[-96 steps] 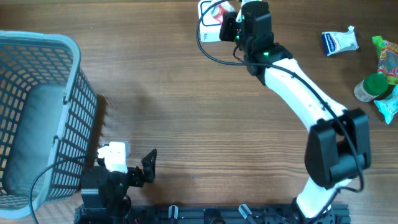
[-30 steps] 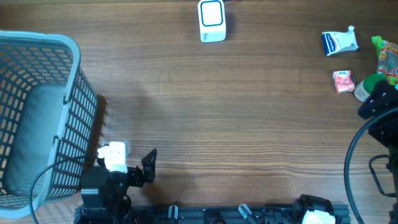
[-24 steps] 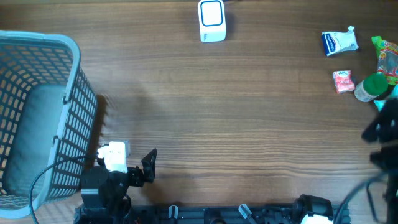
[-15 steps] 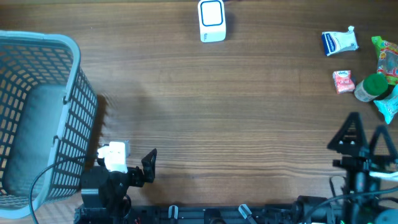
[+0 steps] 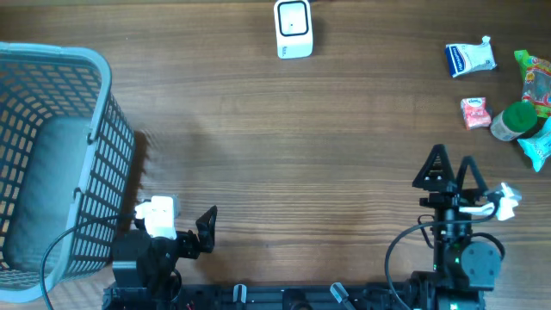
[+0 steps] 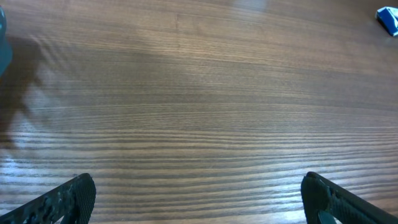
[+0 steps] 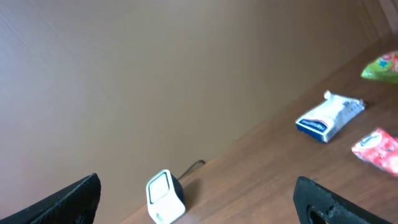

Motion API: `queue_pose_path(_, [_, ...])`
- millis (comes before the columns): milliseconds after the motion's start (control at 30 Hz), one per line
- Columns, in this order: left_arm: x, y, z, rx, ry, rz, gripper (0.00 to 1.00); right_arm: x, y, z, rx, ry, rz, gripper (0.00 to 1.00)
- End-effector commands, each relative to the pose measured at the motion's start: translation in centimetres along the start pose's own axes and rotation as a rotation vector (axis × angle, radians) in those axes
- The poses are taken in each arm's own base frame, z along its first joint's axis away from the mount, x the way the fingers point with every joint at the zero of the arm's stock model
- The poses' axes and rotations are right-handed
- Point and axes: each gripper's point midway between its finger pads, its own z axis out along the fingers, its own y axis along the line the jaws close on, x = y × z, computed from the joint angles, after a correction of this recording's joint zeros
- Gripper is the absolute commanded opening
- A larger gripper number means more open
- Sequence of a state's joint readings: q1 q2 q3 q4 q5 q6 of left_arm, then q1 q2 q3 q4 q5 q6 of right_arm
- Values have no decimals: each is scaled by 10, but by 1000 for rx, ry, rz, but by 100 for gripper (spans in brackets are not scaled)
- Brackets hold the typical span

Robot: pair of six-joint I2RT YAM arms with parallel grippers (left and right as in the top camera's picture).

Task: Scan the item barcode

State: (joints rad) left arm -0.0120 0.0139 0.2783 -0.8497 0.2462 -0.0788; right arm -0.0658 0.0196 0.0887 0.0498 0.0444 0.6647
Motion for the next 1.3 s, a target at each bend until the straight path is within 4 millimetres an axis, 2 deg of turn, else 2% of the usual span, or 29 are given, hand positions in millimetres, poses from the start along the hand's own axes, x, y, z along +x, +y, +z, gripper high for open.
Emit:
queue_pose_path(0, [-1,-3,-1,15,-8,21,100,18,-11,2,-12,7,-9,100])
queue_pose_path(33, [-1,-3,-1,15,-8,21,100,18,-14,2,5,3,-17,100])
queue_pose_path(167, [-1,-3,-1,15,-8,20,100,4,1,1,-47,-58,-226,100])
queue_pose_path(233, [-1,-3,-1,15,-8,20,100,11,-4,2,-29,-32,-323,100])
queue_pose_path(300, [-1,-3,-1,15,-8,21,100,36,-24,1,35,85,-353,100])
queue_pose_path(333, [-1,-3,-1,15,-8,21,100,40,-26,1,40,103,-356,100])
queue_pose_path(567, [-1,-3,-1,15,-8,20,100,40,-25,1,26,107,-490,100])
queue_pose_path(733, [-1,-3,-1,15,-8,21,100,40,-27,1,34,104,-494,100])
queue_pose_path(800, [-1,-3,-1,15,-8,21,100,45,-22,0,-6,127,-565,100])
queue_pose_path(1267, [-1,-3,-1,14,-8,20,100,45,-20,0,-14,128,-560,100])
